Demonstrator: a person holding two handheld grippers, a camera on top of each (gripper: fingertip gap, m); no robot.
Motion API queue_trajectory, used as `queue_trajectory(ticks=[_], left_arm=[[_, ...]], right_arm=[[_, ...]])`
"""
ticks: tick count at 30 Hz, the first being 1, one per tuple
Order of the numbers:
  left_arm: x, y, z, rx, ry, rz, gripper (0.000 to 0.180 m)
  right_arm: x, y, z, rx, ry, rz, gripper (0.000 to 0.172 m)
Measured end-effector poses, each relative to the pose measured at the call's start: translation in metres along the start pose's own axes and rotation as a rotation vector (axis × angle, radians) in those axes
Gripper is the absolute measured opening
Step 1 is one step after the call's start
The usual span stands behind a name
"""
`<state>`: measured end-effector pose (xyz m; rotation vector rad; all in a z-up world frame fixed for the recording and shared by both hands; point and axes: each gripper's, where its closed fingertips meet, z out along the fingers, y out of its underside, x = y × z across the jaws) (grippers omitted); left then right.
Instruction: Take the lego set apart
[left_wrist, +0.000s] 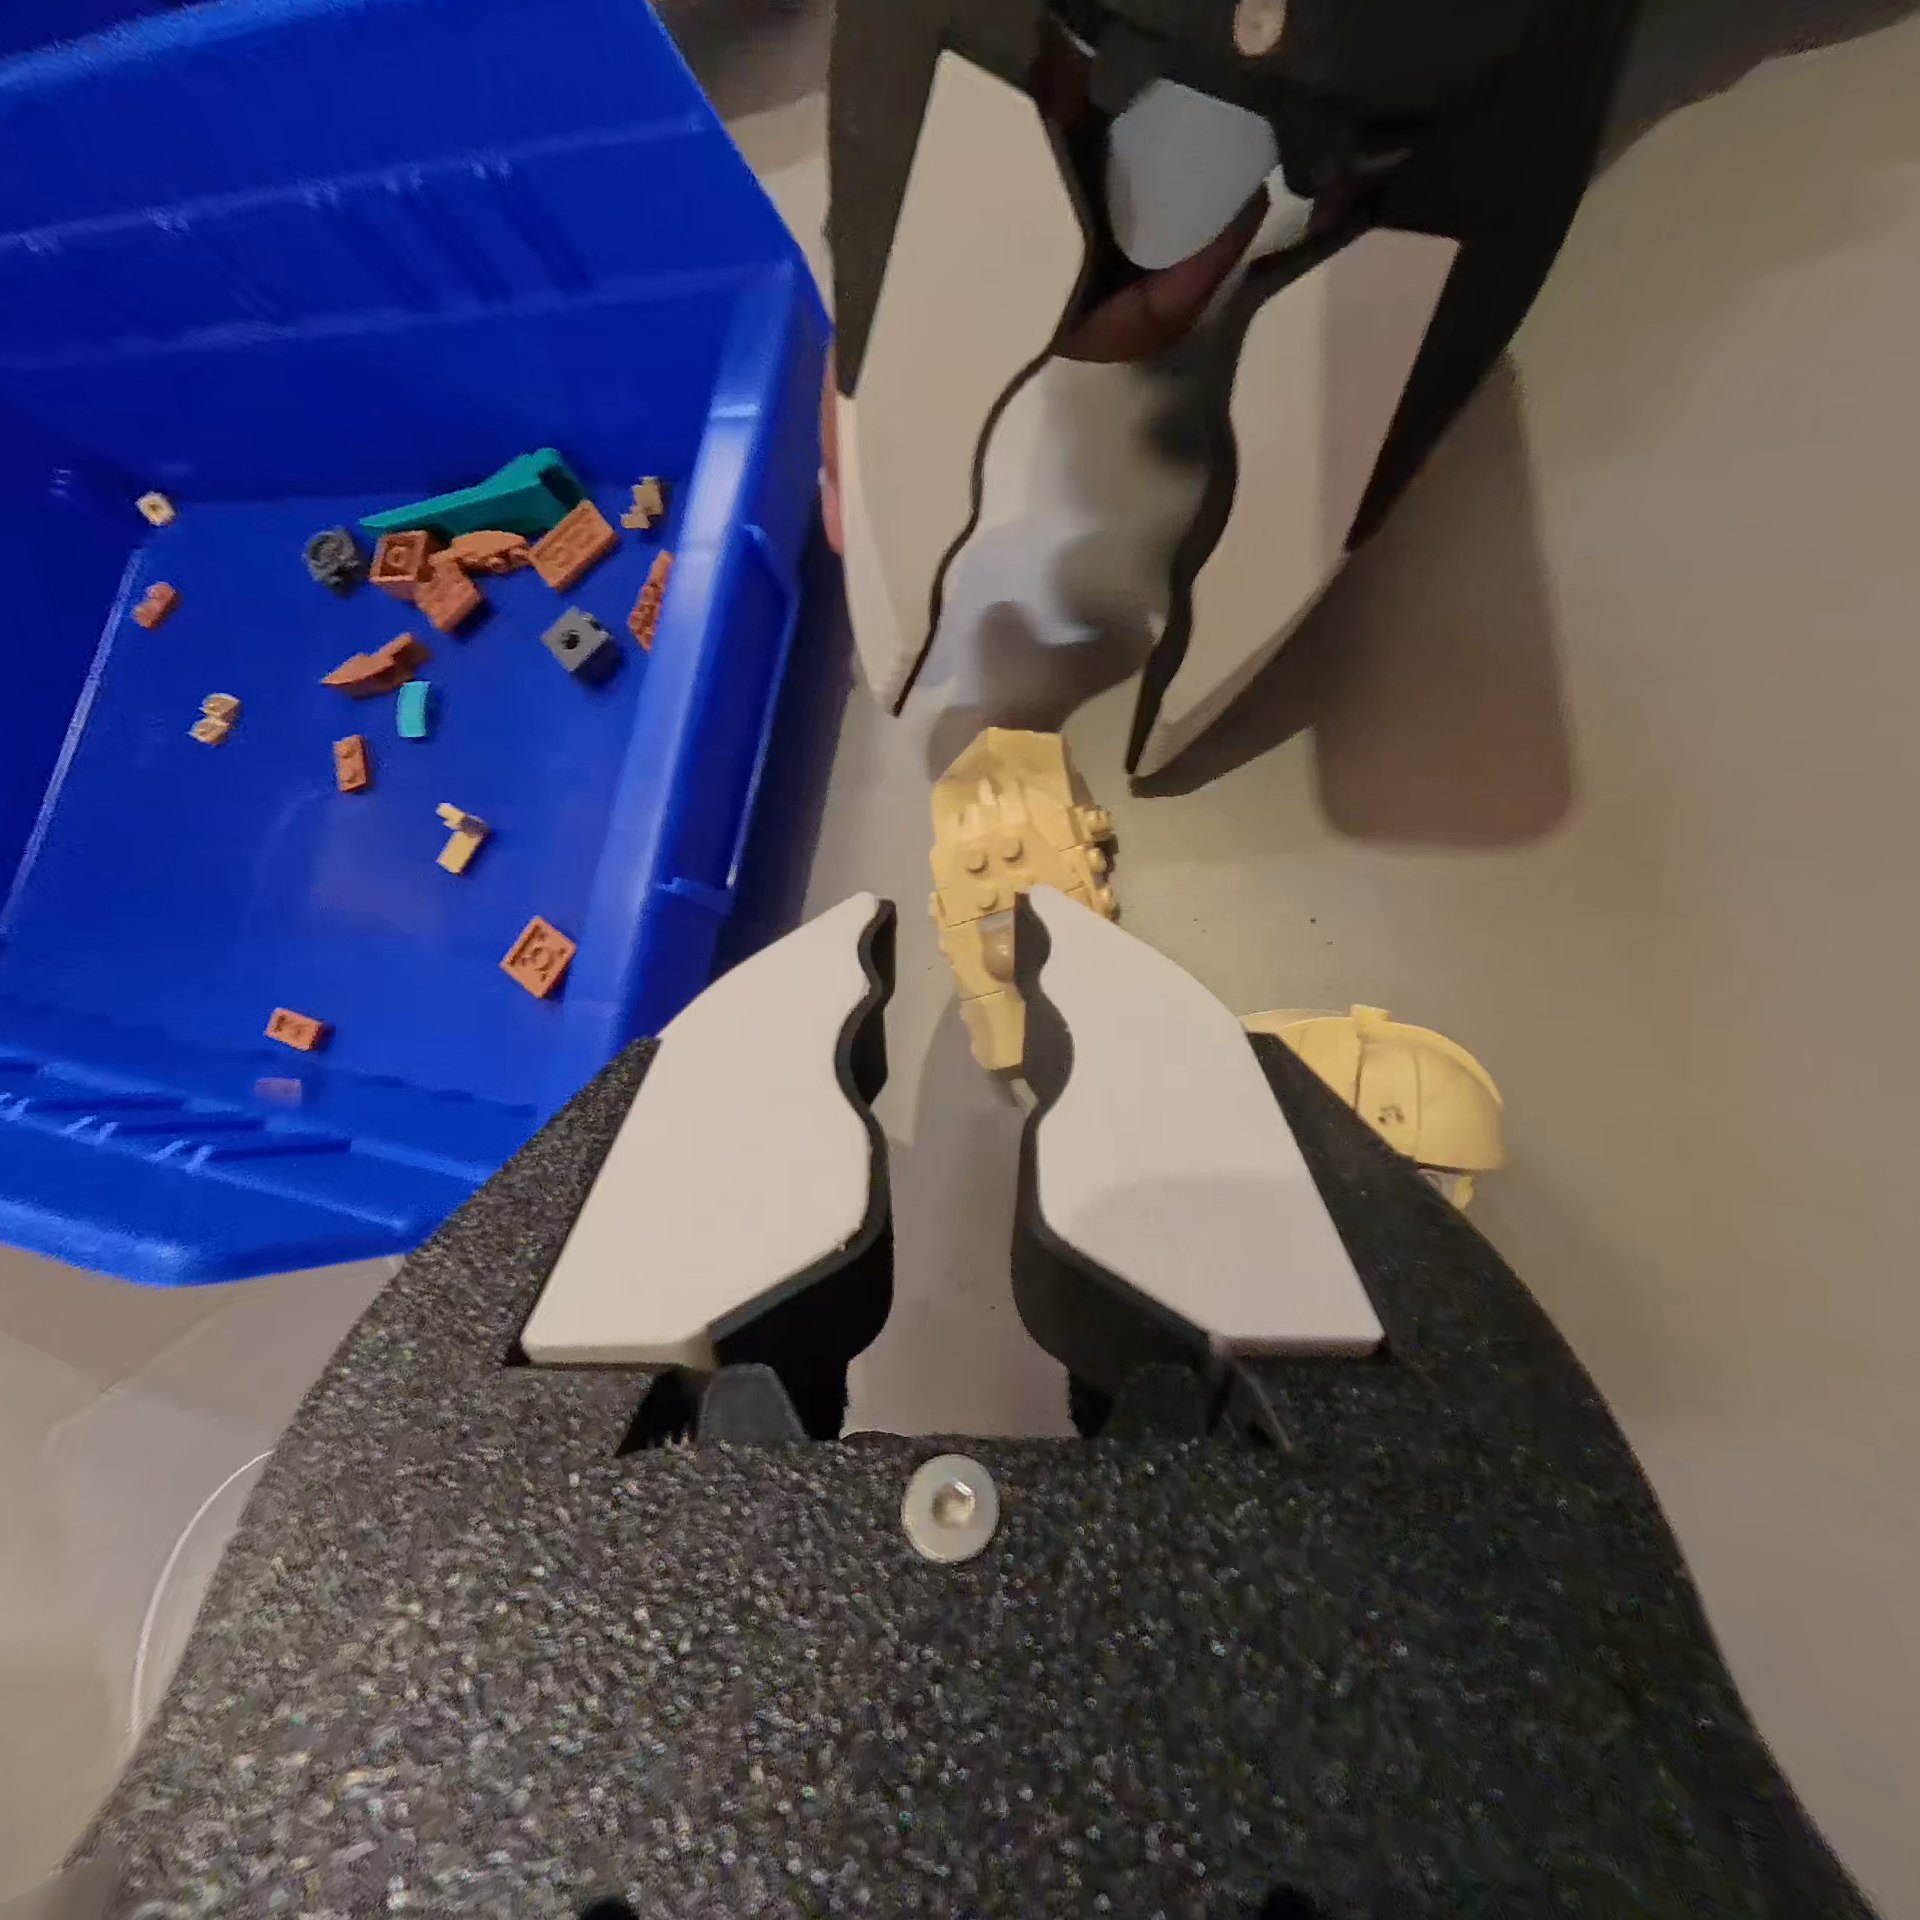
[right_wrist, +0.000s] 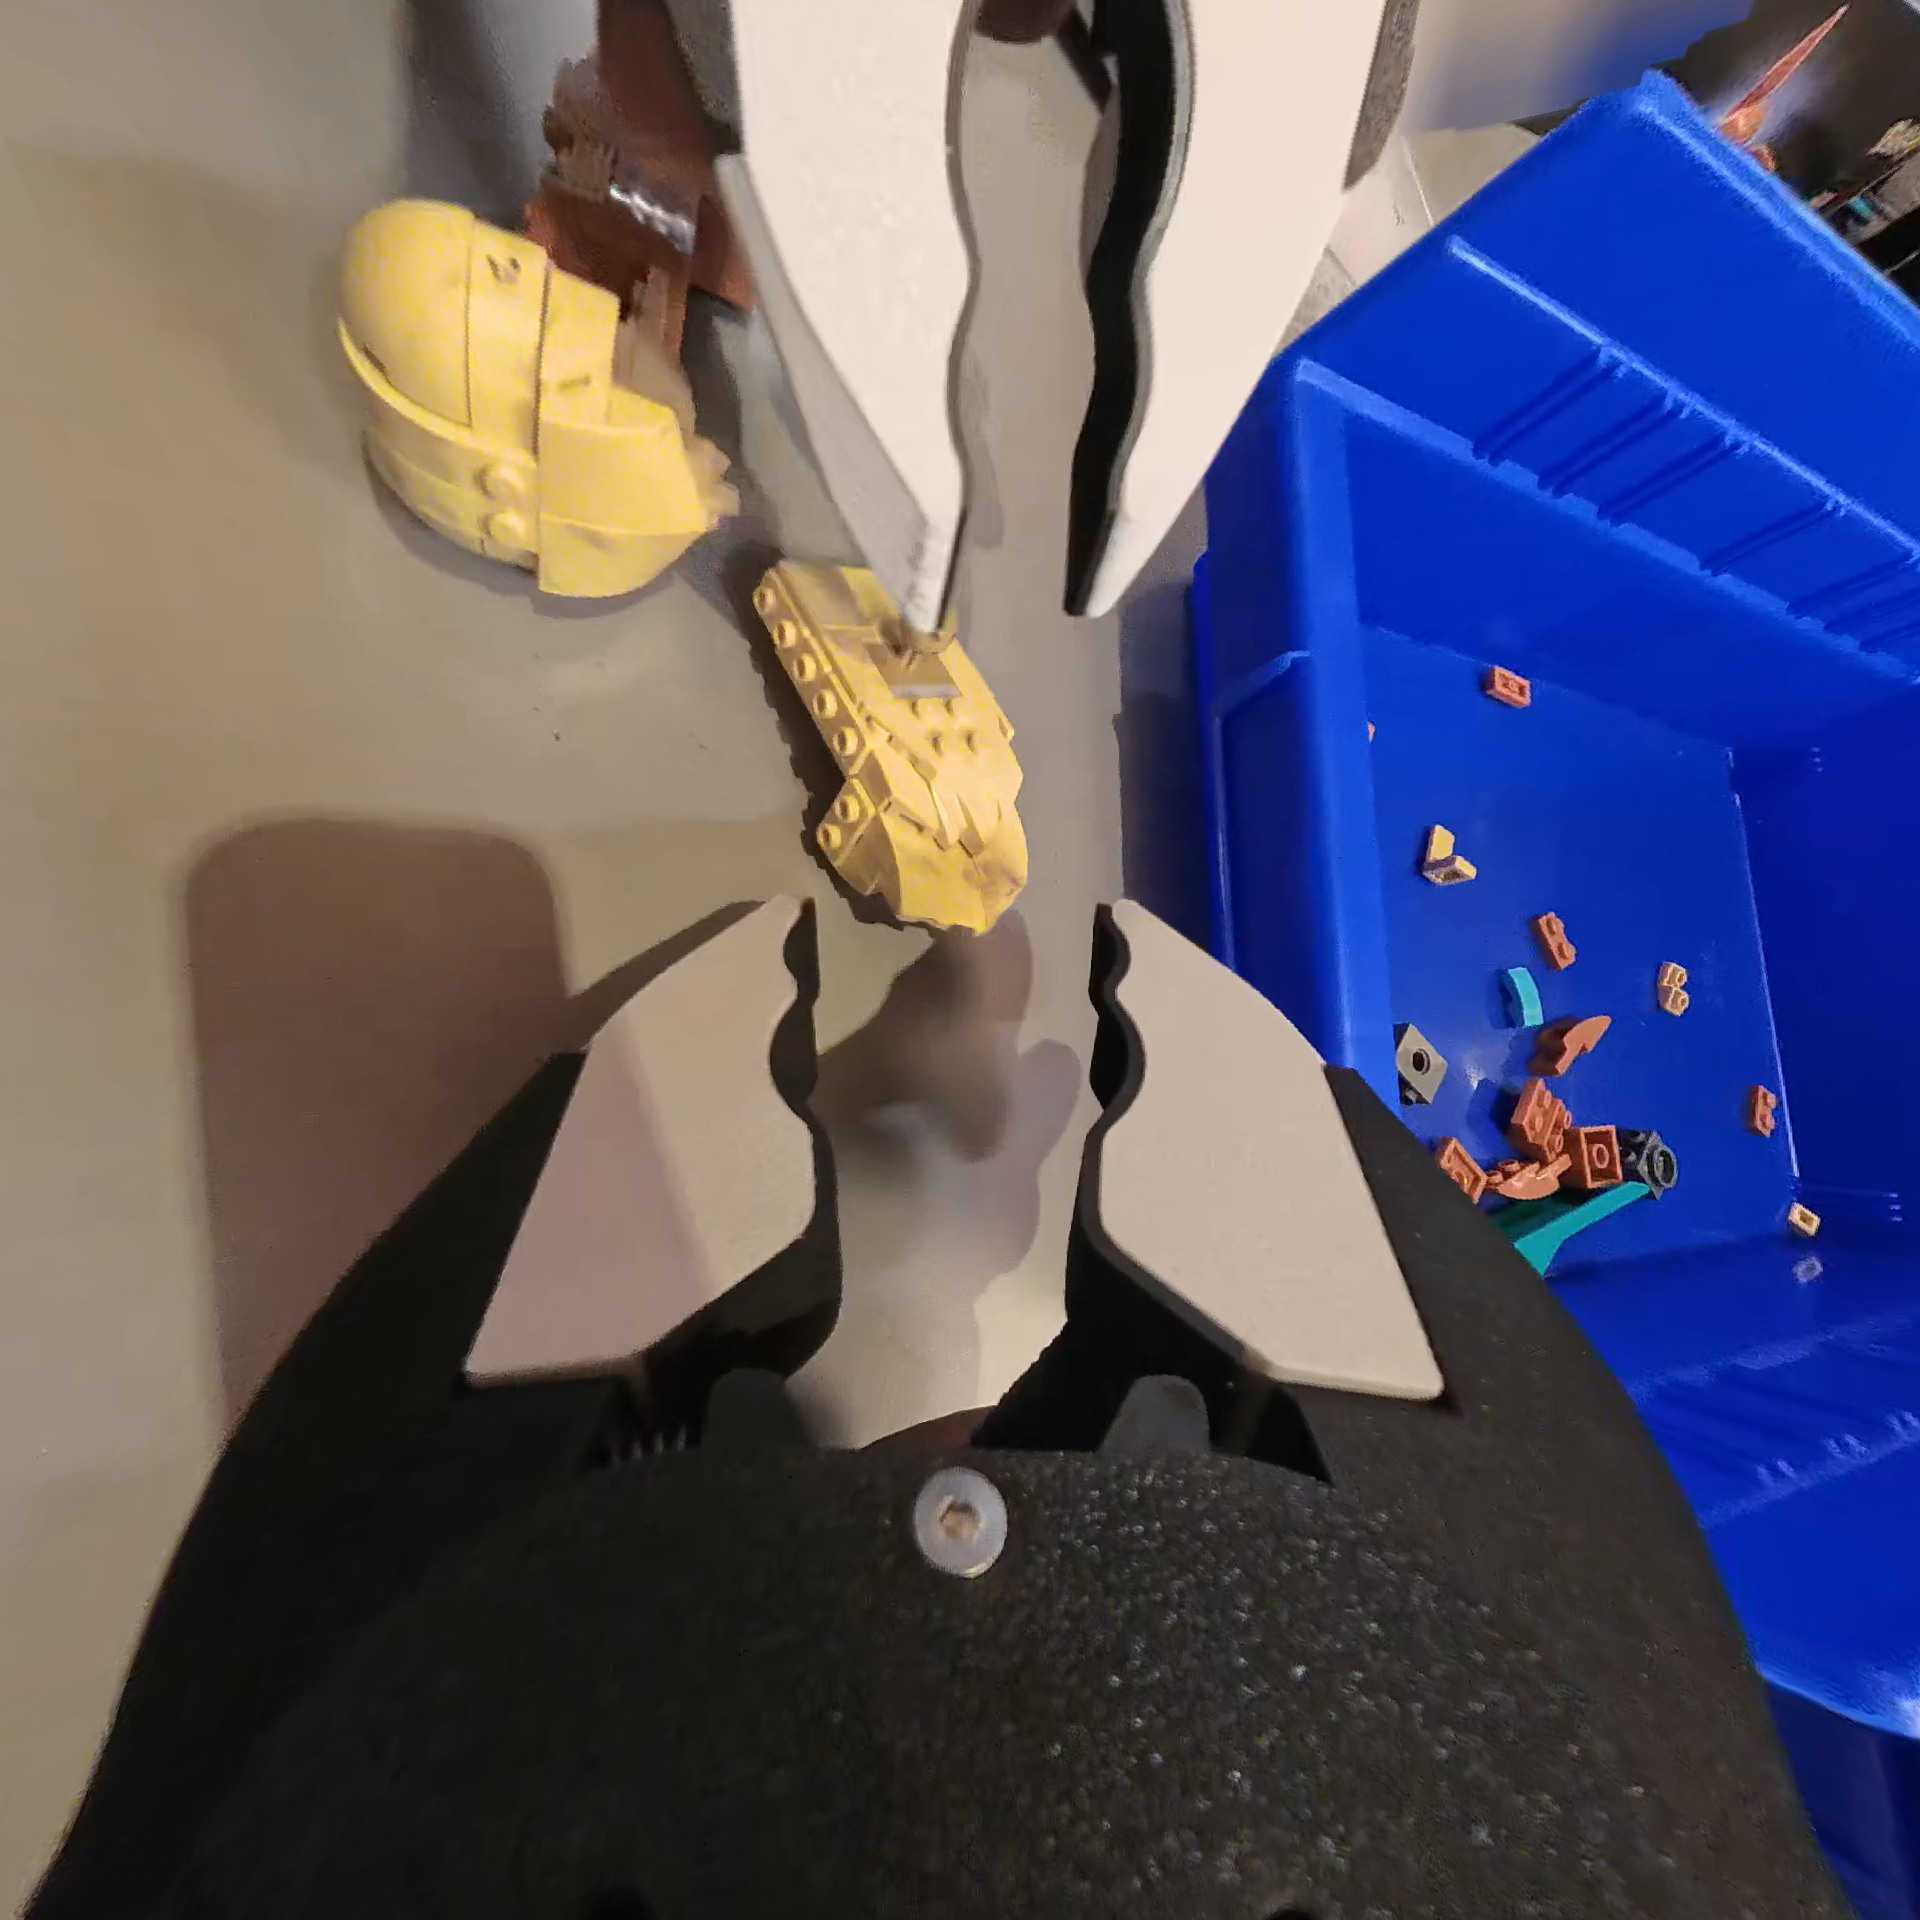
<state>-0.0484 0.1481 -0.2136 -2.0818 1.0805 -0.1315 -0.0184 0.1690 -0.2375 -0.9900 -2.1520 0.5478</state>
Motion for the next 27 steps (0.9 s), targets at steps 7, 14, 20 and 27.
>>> queue_trajectory(ticks=[7,14,20,27], left_arm=[[0.013,0.005,0.008,-0.073,0.080,-0.042,0.029],[0.010,0.012,0.009,-0.141,0.049,-0.021,0.036],[0.008,0.011,0.003,-0.124,0.053,-0.026,0.038],[0.003,0.013,-0.001,-0.133,0.047,-0.025,0.040]], right_arm=[[0.004,0.002,0.008,-0.026,0.016,-0.094,0.038],[0.001,0.002,0.011,-0.041,0.062,-0.192,0.017],[0.001,-0.005,0.007,-0.015,0.049,-0.127,0.011],[0.000,-0.005,0.008,-0.006,-0.028,0.073,0.005]])
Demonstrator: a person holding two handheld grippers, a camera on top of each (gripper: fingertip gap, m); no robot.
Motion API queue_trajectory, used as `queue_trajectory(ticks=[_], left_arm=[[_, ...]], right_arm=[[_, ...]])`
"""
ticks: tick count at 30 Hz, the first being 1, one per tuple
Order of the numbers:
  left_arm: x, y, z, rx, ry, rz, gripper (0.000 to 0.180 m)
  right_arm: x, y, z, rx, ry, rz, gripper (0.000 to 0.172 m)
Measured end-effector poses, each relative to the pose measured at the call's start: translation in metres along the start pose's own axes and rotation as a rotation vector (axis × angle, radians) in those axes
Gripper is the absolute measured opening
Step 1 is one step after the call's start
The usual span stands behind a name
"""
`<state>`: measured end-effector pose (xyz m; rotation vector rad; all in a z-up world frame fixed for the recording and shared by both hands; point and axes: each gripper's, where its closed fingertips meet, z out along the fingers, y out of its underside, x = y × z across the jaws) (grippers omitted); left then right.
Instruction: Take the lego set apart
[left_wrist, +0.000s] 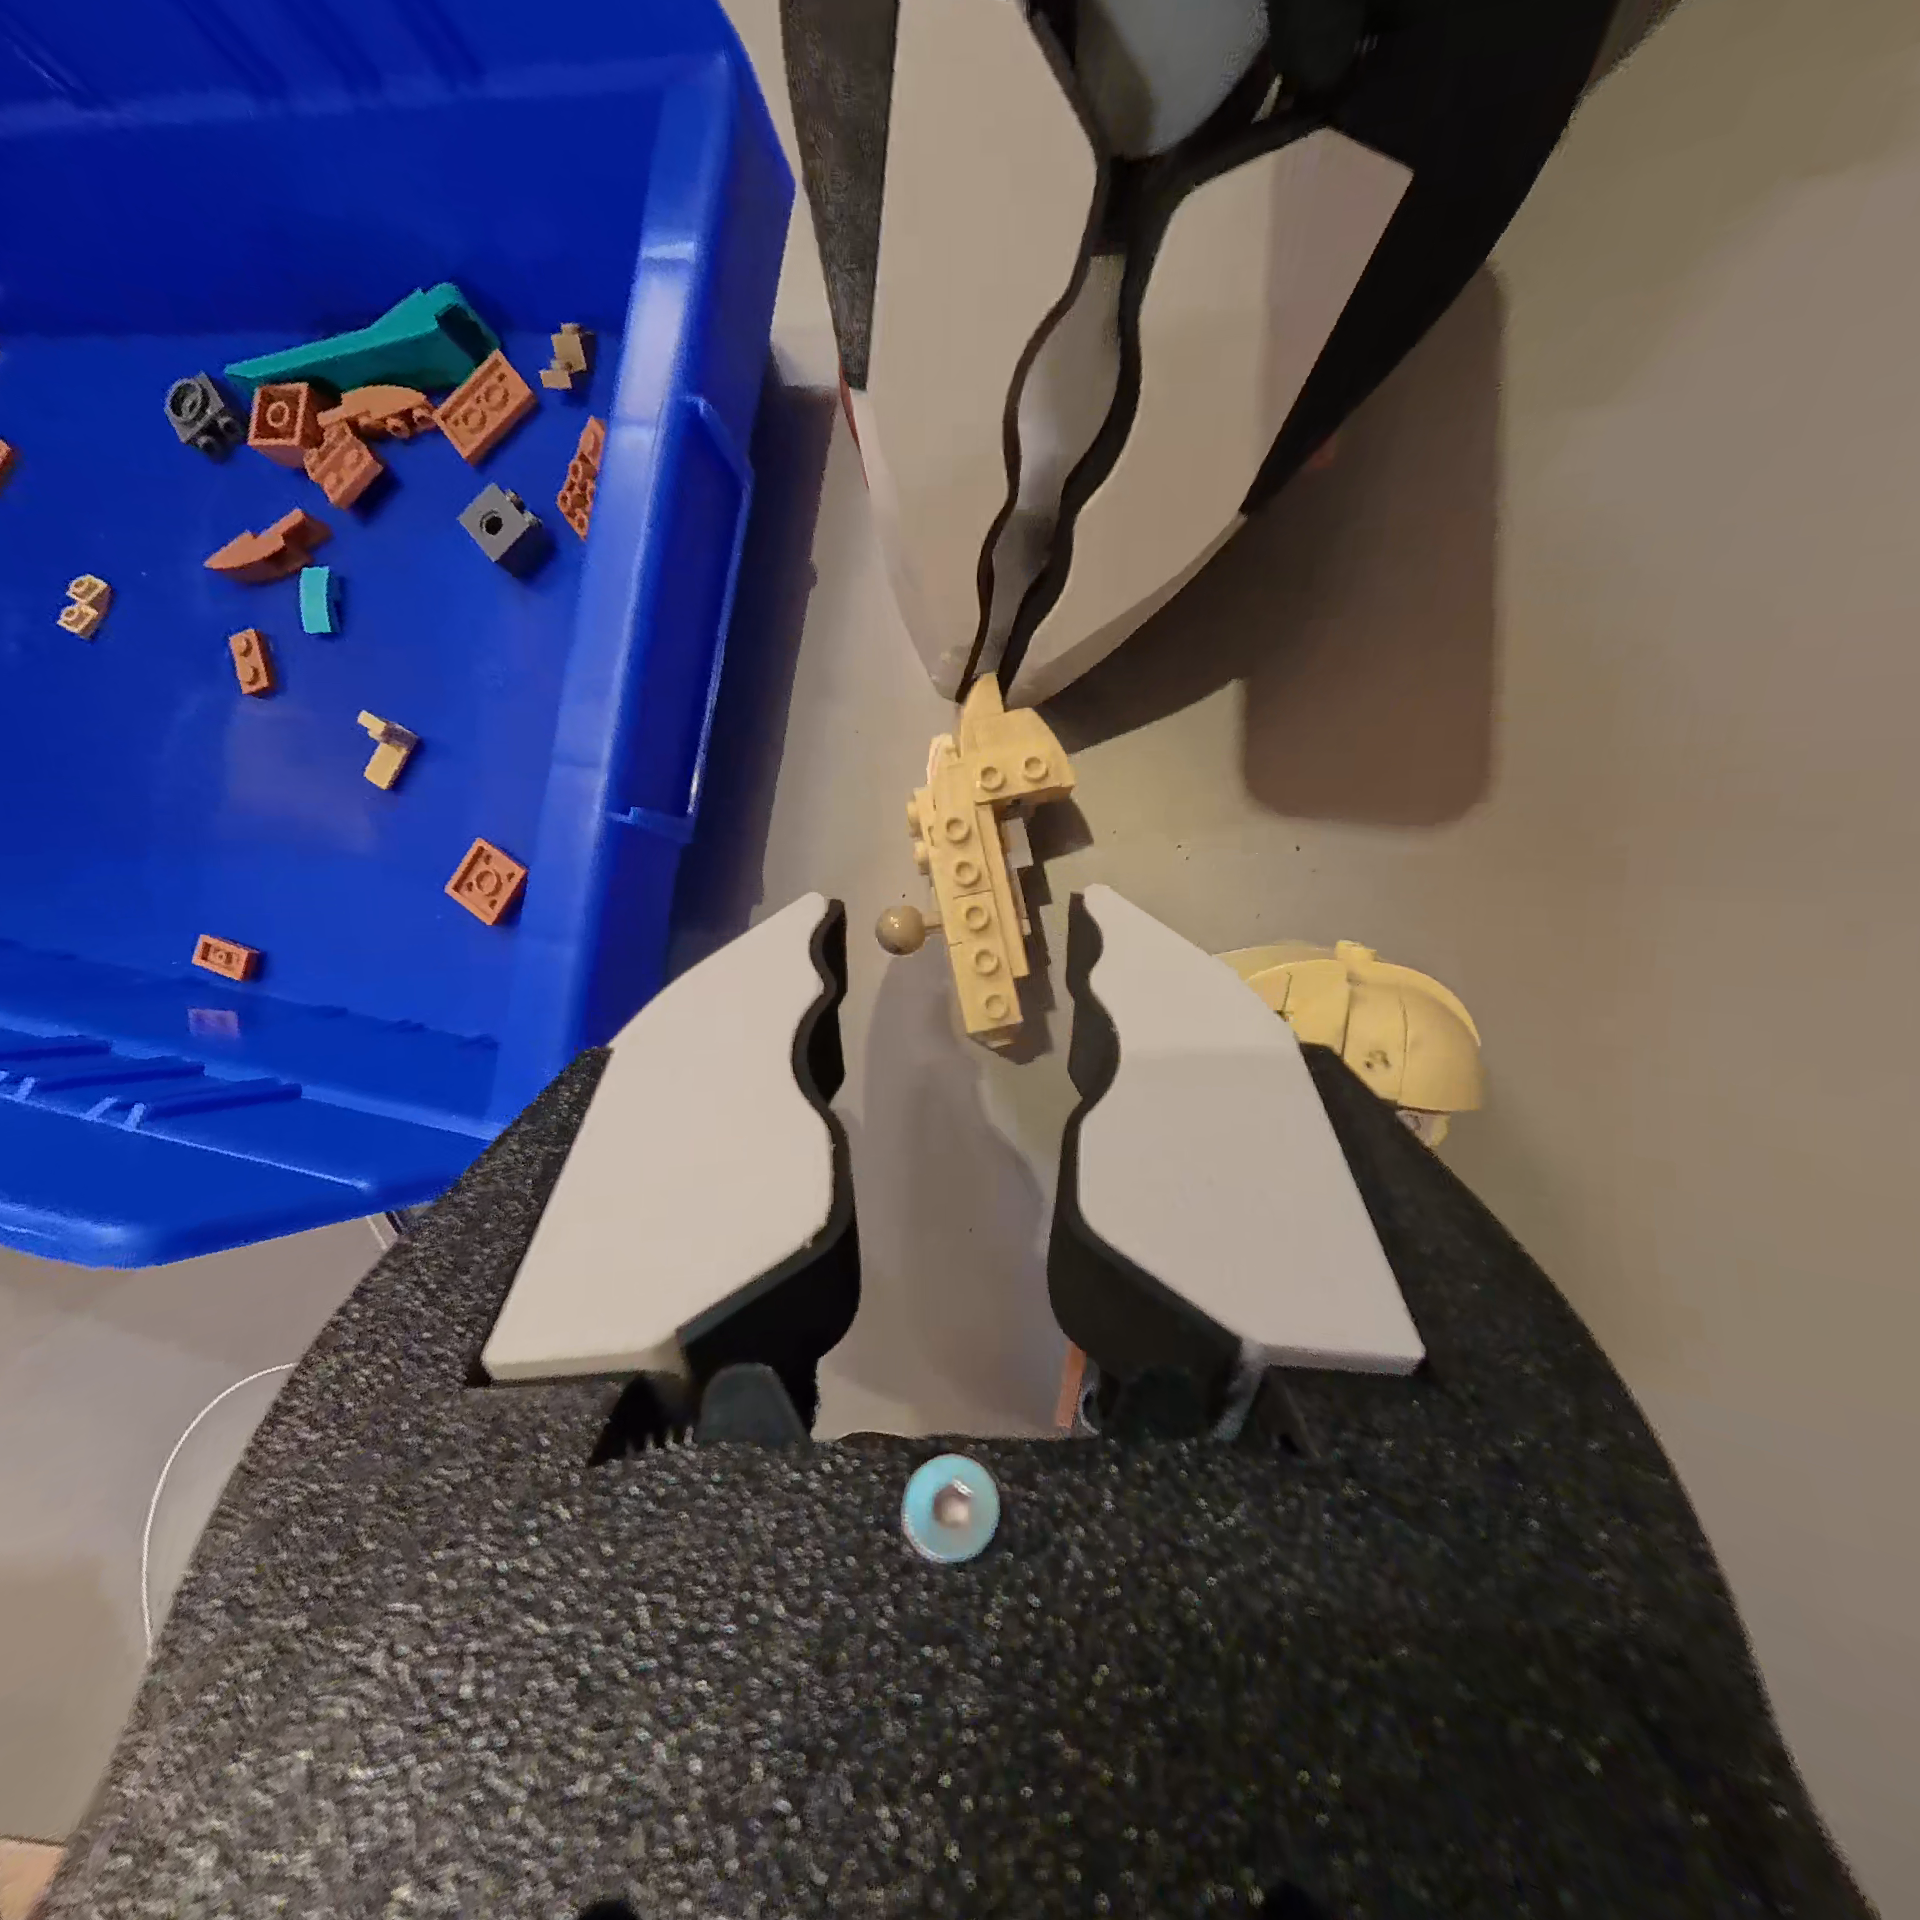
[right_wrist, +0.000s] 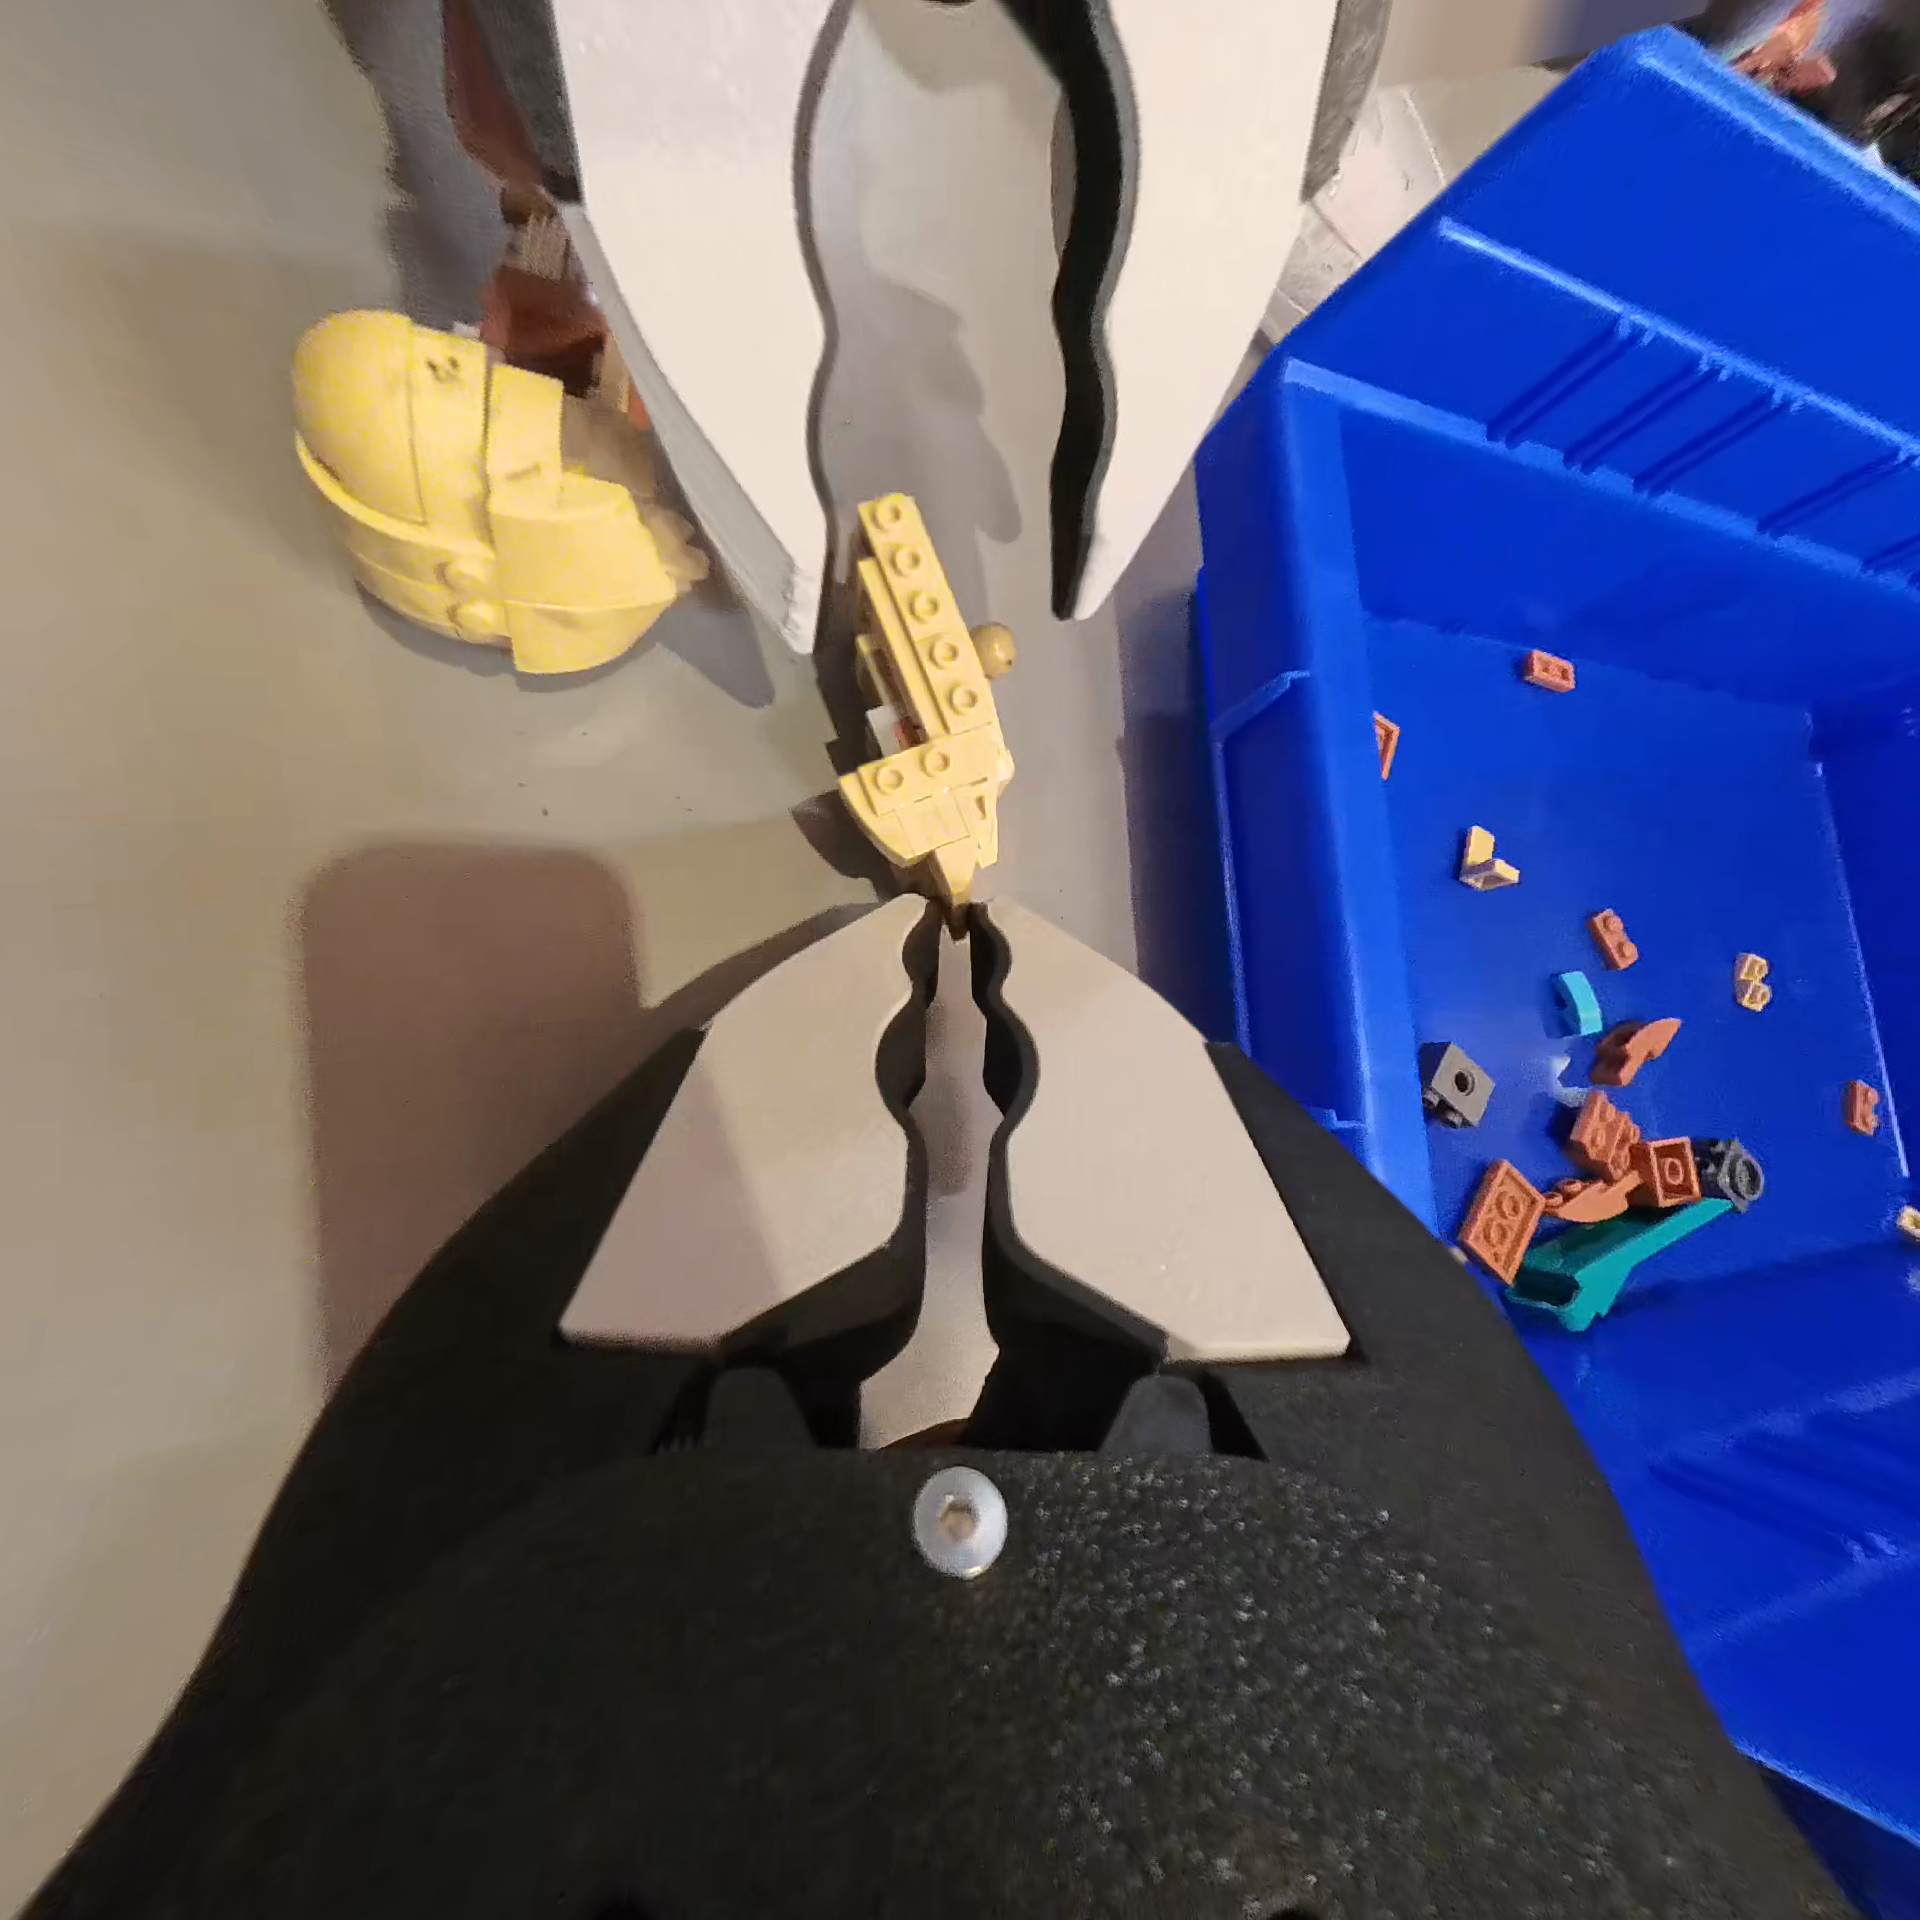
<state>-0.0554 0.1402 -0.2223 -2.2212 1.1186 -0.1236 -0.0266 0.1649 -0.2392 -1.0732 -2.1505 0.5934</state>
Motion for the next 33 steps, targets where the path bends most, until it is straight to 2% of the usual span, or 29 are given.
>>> queue_trajectory(ticks=[5,8,12,16,23,33], left_arm=[[-0.002,0.009,0.011,-0.040,-0.003,-0.008,0.039],[-0.005,0.013,0.018,-0.054,-0.018,-0.020,0.031],[-0.012,0.013,0.020,-0.038,-0.032,-0.155,0.031],[-0.021,0.016,0.019,-0.016,-0.068,-0.267,0.031],[-0.021,0.000,0.017,0.107,-0.052,-0.401,0.031],[-0.025,-0.008,0.017,0.159,-0.137,-0.424,0.031]], right_arm=[[-0.001,-0.002,0.000,0.021,-0.019,0.030,0.005],[0.003,-0.002,0.001,0.025,0.000,0.047,0.005],[0.015,-0.001,-0.004,0.018,0.084,0.109,0.004],[0.020,-0.007,-0.013,0.077,0.124,0.255,0.006],[0.018,-0.016,-0.010,0.114,0.163,0.384,0.018],[0.033,-0.020,-0.016,0.164,0.308,0.397,0.021]])
